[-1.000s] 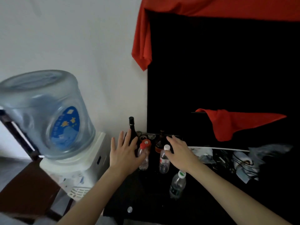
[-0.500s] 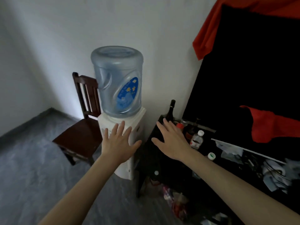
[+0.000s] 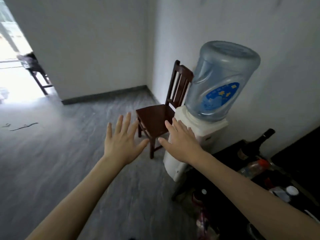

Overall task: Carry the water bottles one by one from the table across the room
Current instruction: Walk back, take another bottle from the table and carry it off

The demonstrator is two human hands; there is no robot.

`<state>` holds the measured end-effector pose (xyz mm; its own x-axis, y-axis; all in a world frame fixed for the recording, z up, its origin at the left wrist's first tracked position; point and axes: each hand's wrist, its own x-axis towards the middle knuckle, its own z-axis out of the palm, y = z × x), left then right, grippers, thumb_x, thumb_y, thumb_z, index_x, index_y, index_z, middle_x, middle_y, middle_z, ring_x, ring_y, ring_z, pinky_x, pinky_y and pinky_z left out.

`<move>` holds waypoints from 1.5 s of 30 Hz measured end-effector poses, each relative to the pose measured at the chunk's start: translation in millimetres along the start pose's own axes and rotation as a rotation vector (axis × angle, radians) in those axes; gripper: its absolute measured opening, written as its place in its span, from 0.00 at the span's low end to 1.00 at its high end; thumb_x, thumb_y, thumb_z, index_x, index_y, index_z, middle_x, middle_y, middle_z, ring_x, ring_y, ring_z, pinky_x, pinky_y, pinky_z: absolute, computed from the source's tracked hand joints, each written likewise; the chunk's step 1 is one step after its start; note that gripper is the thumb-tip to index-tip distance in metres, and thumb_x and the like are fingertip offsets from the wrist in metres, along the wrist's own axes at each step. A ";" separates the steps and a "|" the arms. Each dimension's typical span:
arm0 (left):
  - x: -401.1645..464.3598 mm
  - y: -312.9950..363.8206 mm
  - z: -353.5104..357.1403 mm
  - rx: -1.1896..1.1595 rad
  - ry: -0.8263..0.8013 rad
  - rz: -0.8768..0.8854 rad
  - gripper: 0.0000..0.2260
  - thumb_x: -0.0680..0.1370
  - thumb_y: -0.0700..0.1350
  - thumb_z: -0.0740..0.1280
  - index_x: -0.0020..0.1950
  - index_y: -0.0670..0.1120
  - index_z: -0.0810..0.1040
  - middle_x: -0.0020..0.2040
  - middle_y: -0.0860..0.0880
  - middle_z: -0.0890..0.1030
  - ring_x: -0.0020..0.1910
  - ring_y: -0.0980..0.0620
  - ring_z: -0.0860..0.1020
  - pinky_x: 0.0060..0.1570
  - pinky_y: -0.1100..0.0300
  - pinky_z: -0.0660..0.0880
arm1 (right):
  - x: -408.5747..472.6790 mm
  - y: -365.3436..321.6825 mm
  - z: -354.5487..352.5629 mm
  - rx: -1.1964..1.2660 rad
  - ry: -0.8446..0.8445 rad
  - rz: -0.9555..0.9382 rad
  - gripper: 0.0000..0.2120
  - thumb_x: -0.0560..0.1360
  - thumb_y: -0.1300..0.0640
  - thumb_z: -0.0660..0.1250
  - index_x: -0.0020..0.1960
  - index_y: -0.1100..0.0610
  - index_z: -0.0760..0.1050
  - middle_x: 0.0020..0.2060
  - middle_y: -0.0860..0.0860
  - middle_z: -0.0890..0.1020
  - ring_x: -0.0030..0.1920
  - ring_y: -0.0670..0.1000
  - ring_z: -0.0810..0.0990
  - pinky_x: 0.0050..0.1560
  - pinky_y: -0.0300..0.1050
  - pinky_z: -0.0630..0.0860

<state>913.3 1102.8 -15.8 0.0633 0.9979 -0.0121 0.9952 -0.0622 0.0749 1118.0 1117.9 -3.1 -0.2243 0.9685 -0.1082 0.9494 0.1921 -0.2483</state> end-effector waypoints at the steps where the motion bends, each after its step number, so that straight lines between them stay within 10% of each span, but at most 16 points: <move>1: -10.3 -10.7 0.8 0.000 0.001 -0.051 0.37 0.80 0.70 0.49 0.84 0.53 0.45 0.83 0.47 0.35 0.82 0.46 0.35 0.79 0.40 0.38 | 4.2 -12.1 5.4 0.007 -0.024 -0.045 0.36 0.80 0.36 0.53 0.82 0.49 0.47 0.82 0.53 0.47 0.81 0.55 0.45 0.78 0.59 0.45; 27: -478.3 -281.7 -27.2 -0.057 0.080 -1.188 0.38 0.81 0.70 0.48 0.83 0.53 0.37 0.81 0.53 0.28 0.81 0.50 0.31 0.78 0.43 0.34 | -173.0 -487.8 140.2 -0.173 -0.267 -1.098 0.34 0.81 0.36 0.49 0.82 0.48 0.46 0.82 0.50 0.47 0.81 0.57 0.44 0.77 0.63 0.46; 45: -634.7 -354.7 -14.7 -0.136 0.084 -1.552 0.37 0.82 0.68 0.46 0.84 0.50 0.41 0.82 0.52 0.31 0.82 0.50 0.34 0.79 0.43 0.36 | -271.8 -650.5 211.7 -0.164 -0.363 -1.421 0.33 0.81 0.38 0.49 0.82 0.48 0.46 0.82 0.50 0.45 0.81 0.55 0.43 0.79 0.62 0.44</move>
<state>519.0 491.8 -20.0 -0.9911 0.0795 -0.1068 0.0655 0.9895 0.1286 514.8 696.2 -15.9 -0.9855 -0.1305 -0.1085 -0.1009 0.9646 -0.2436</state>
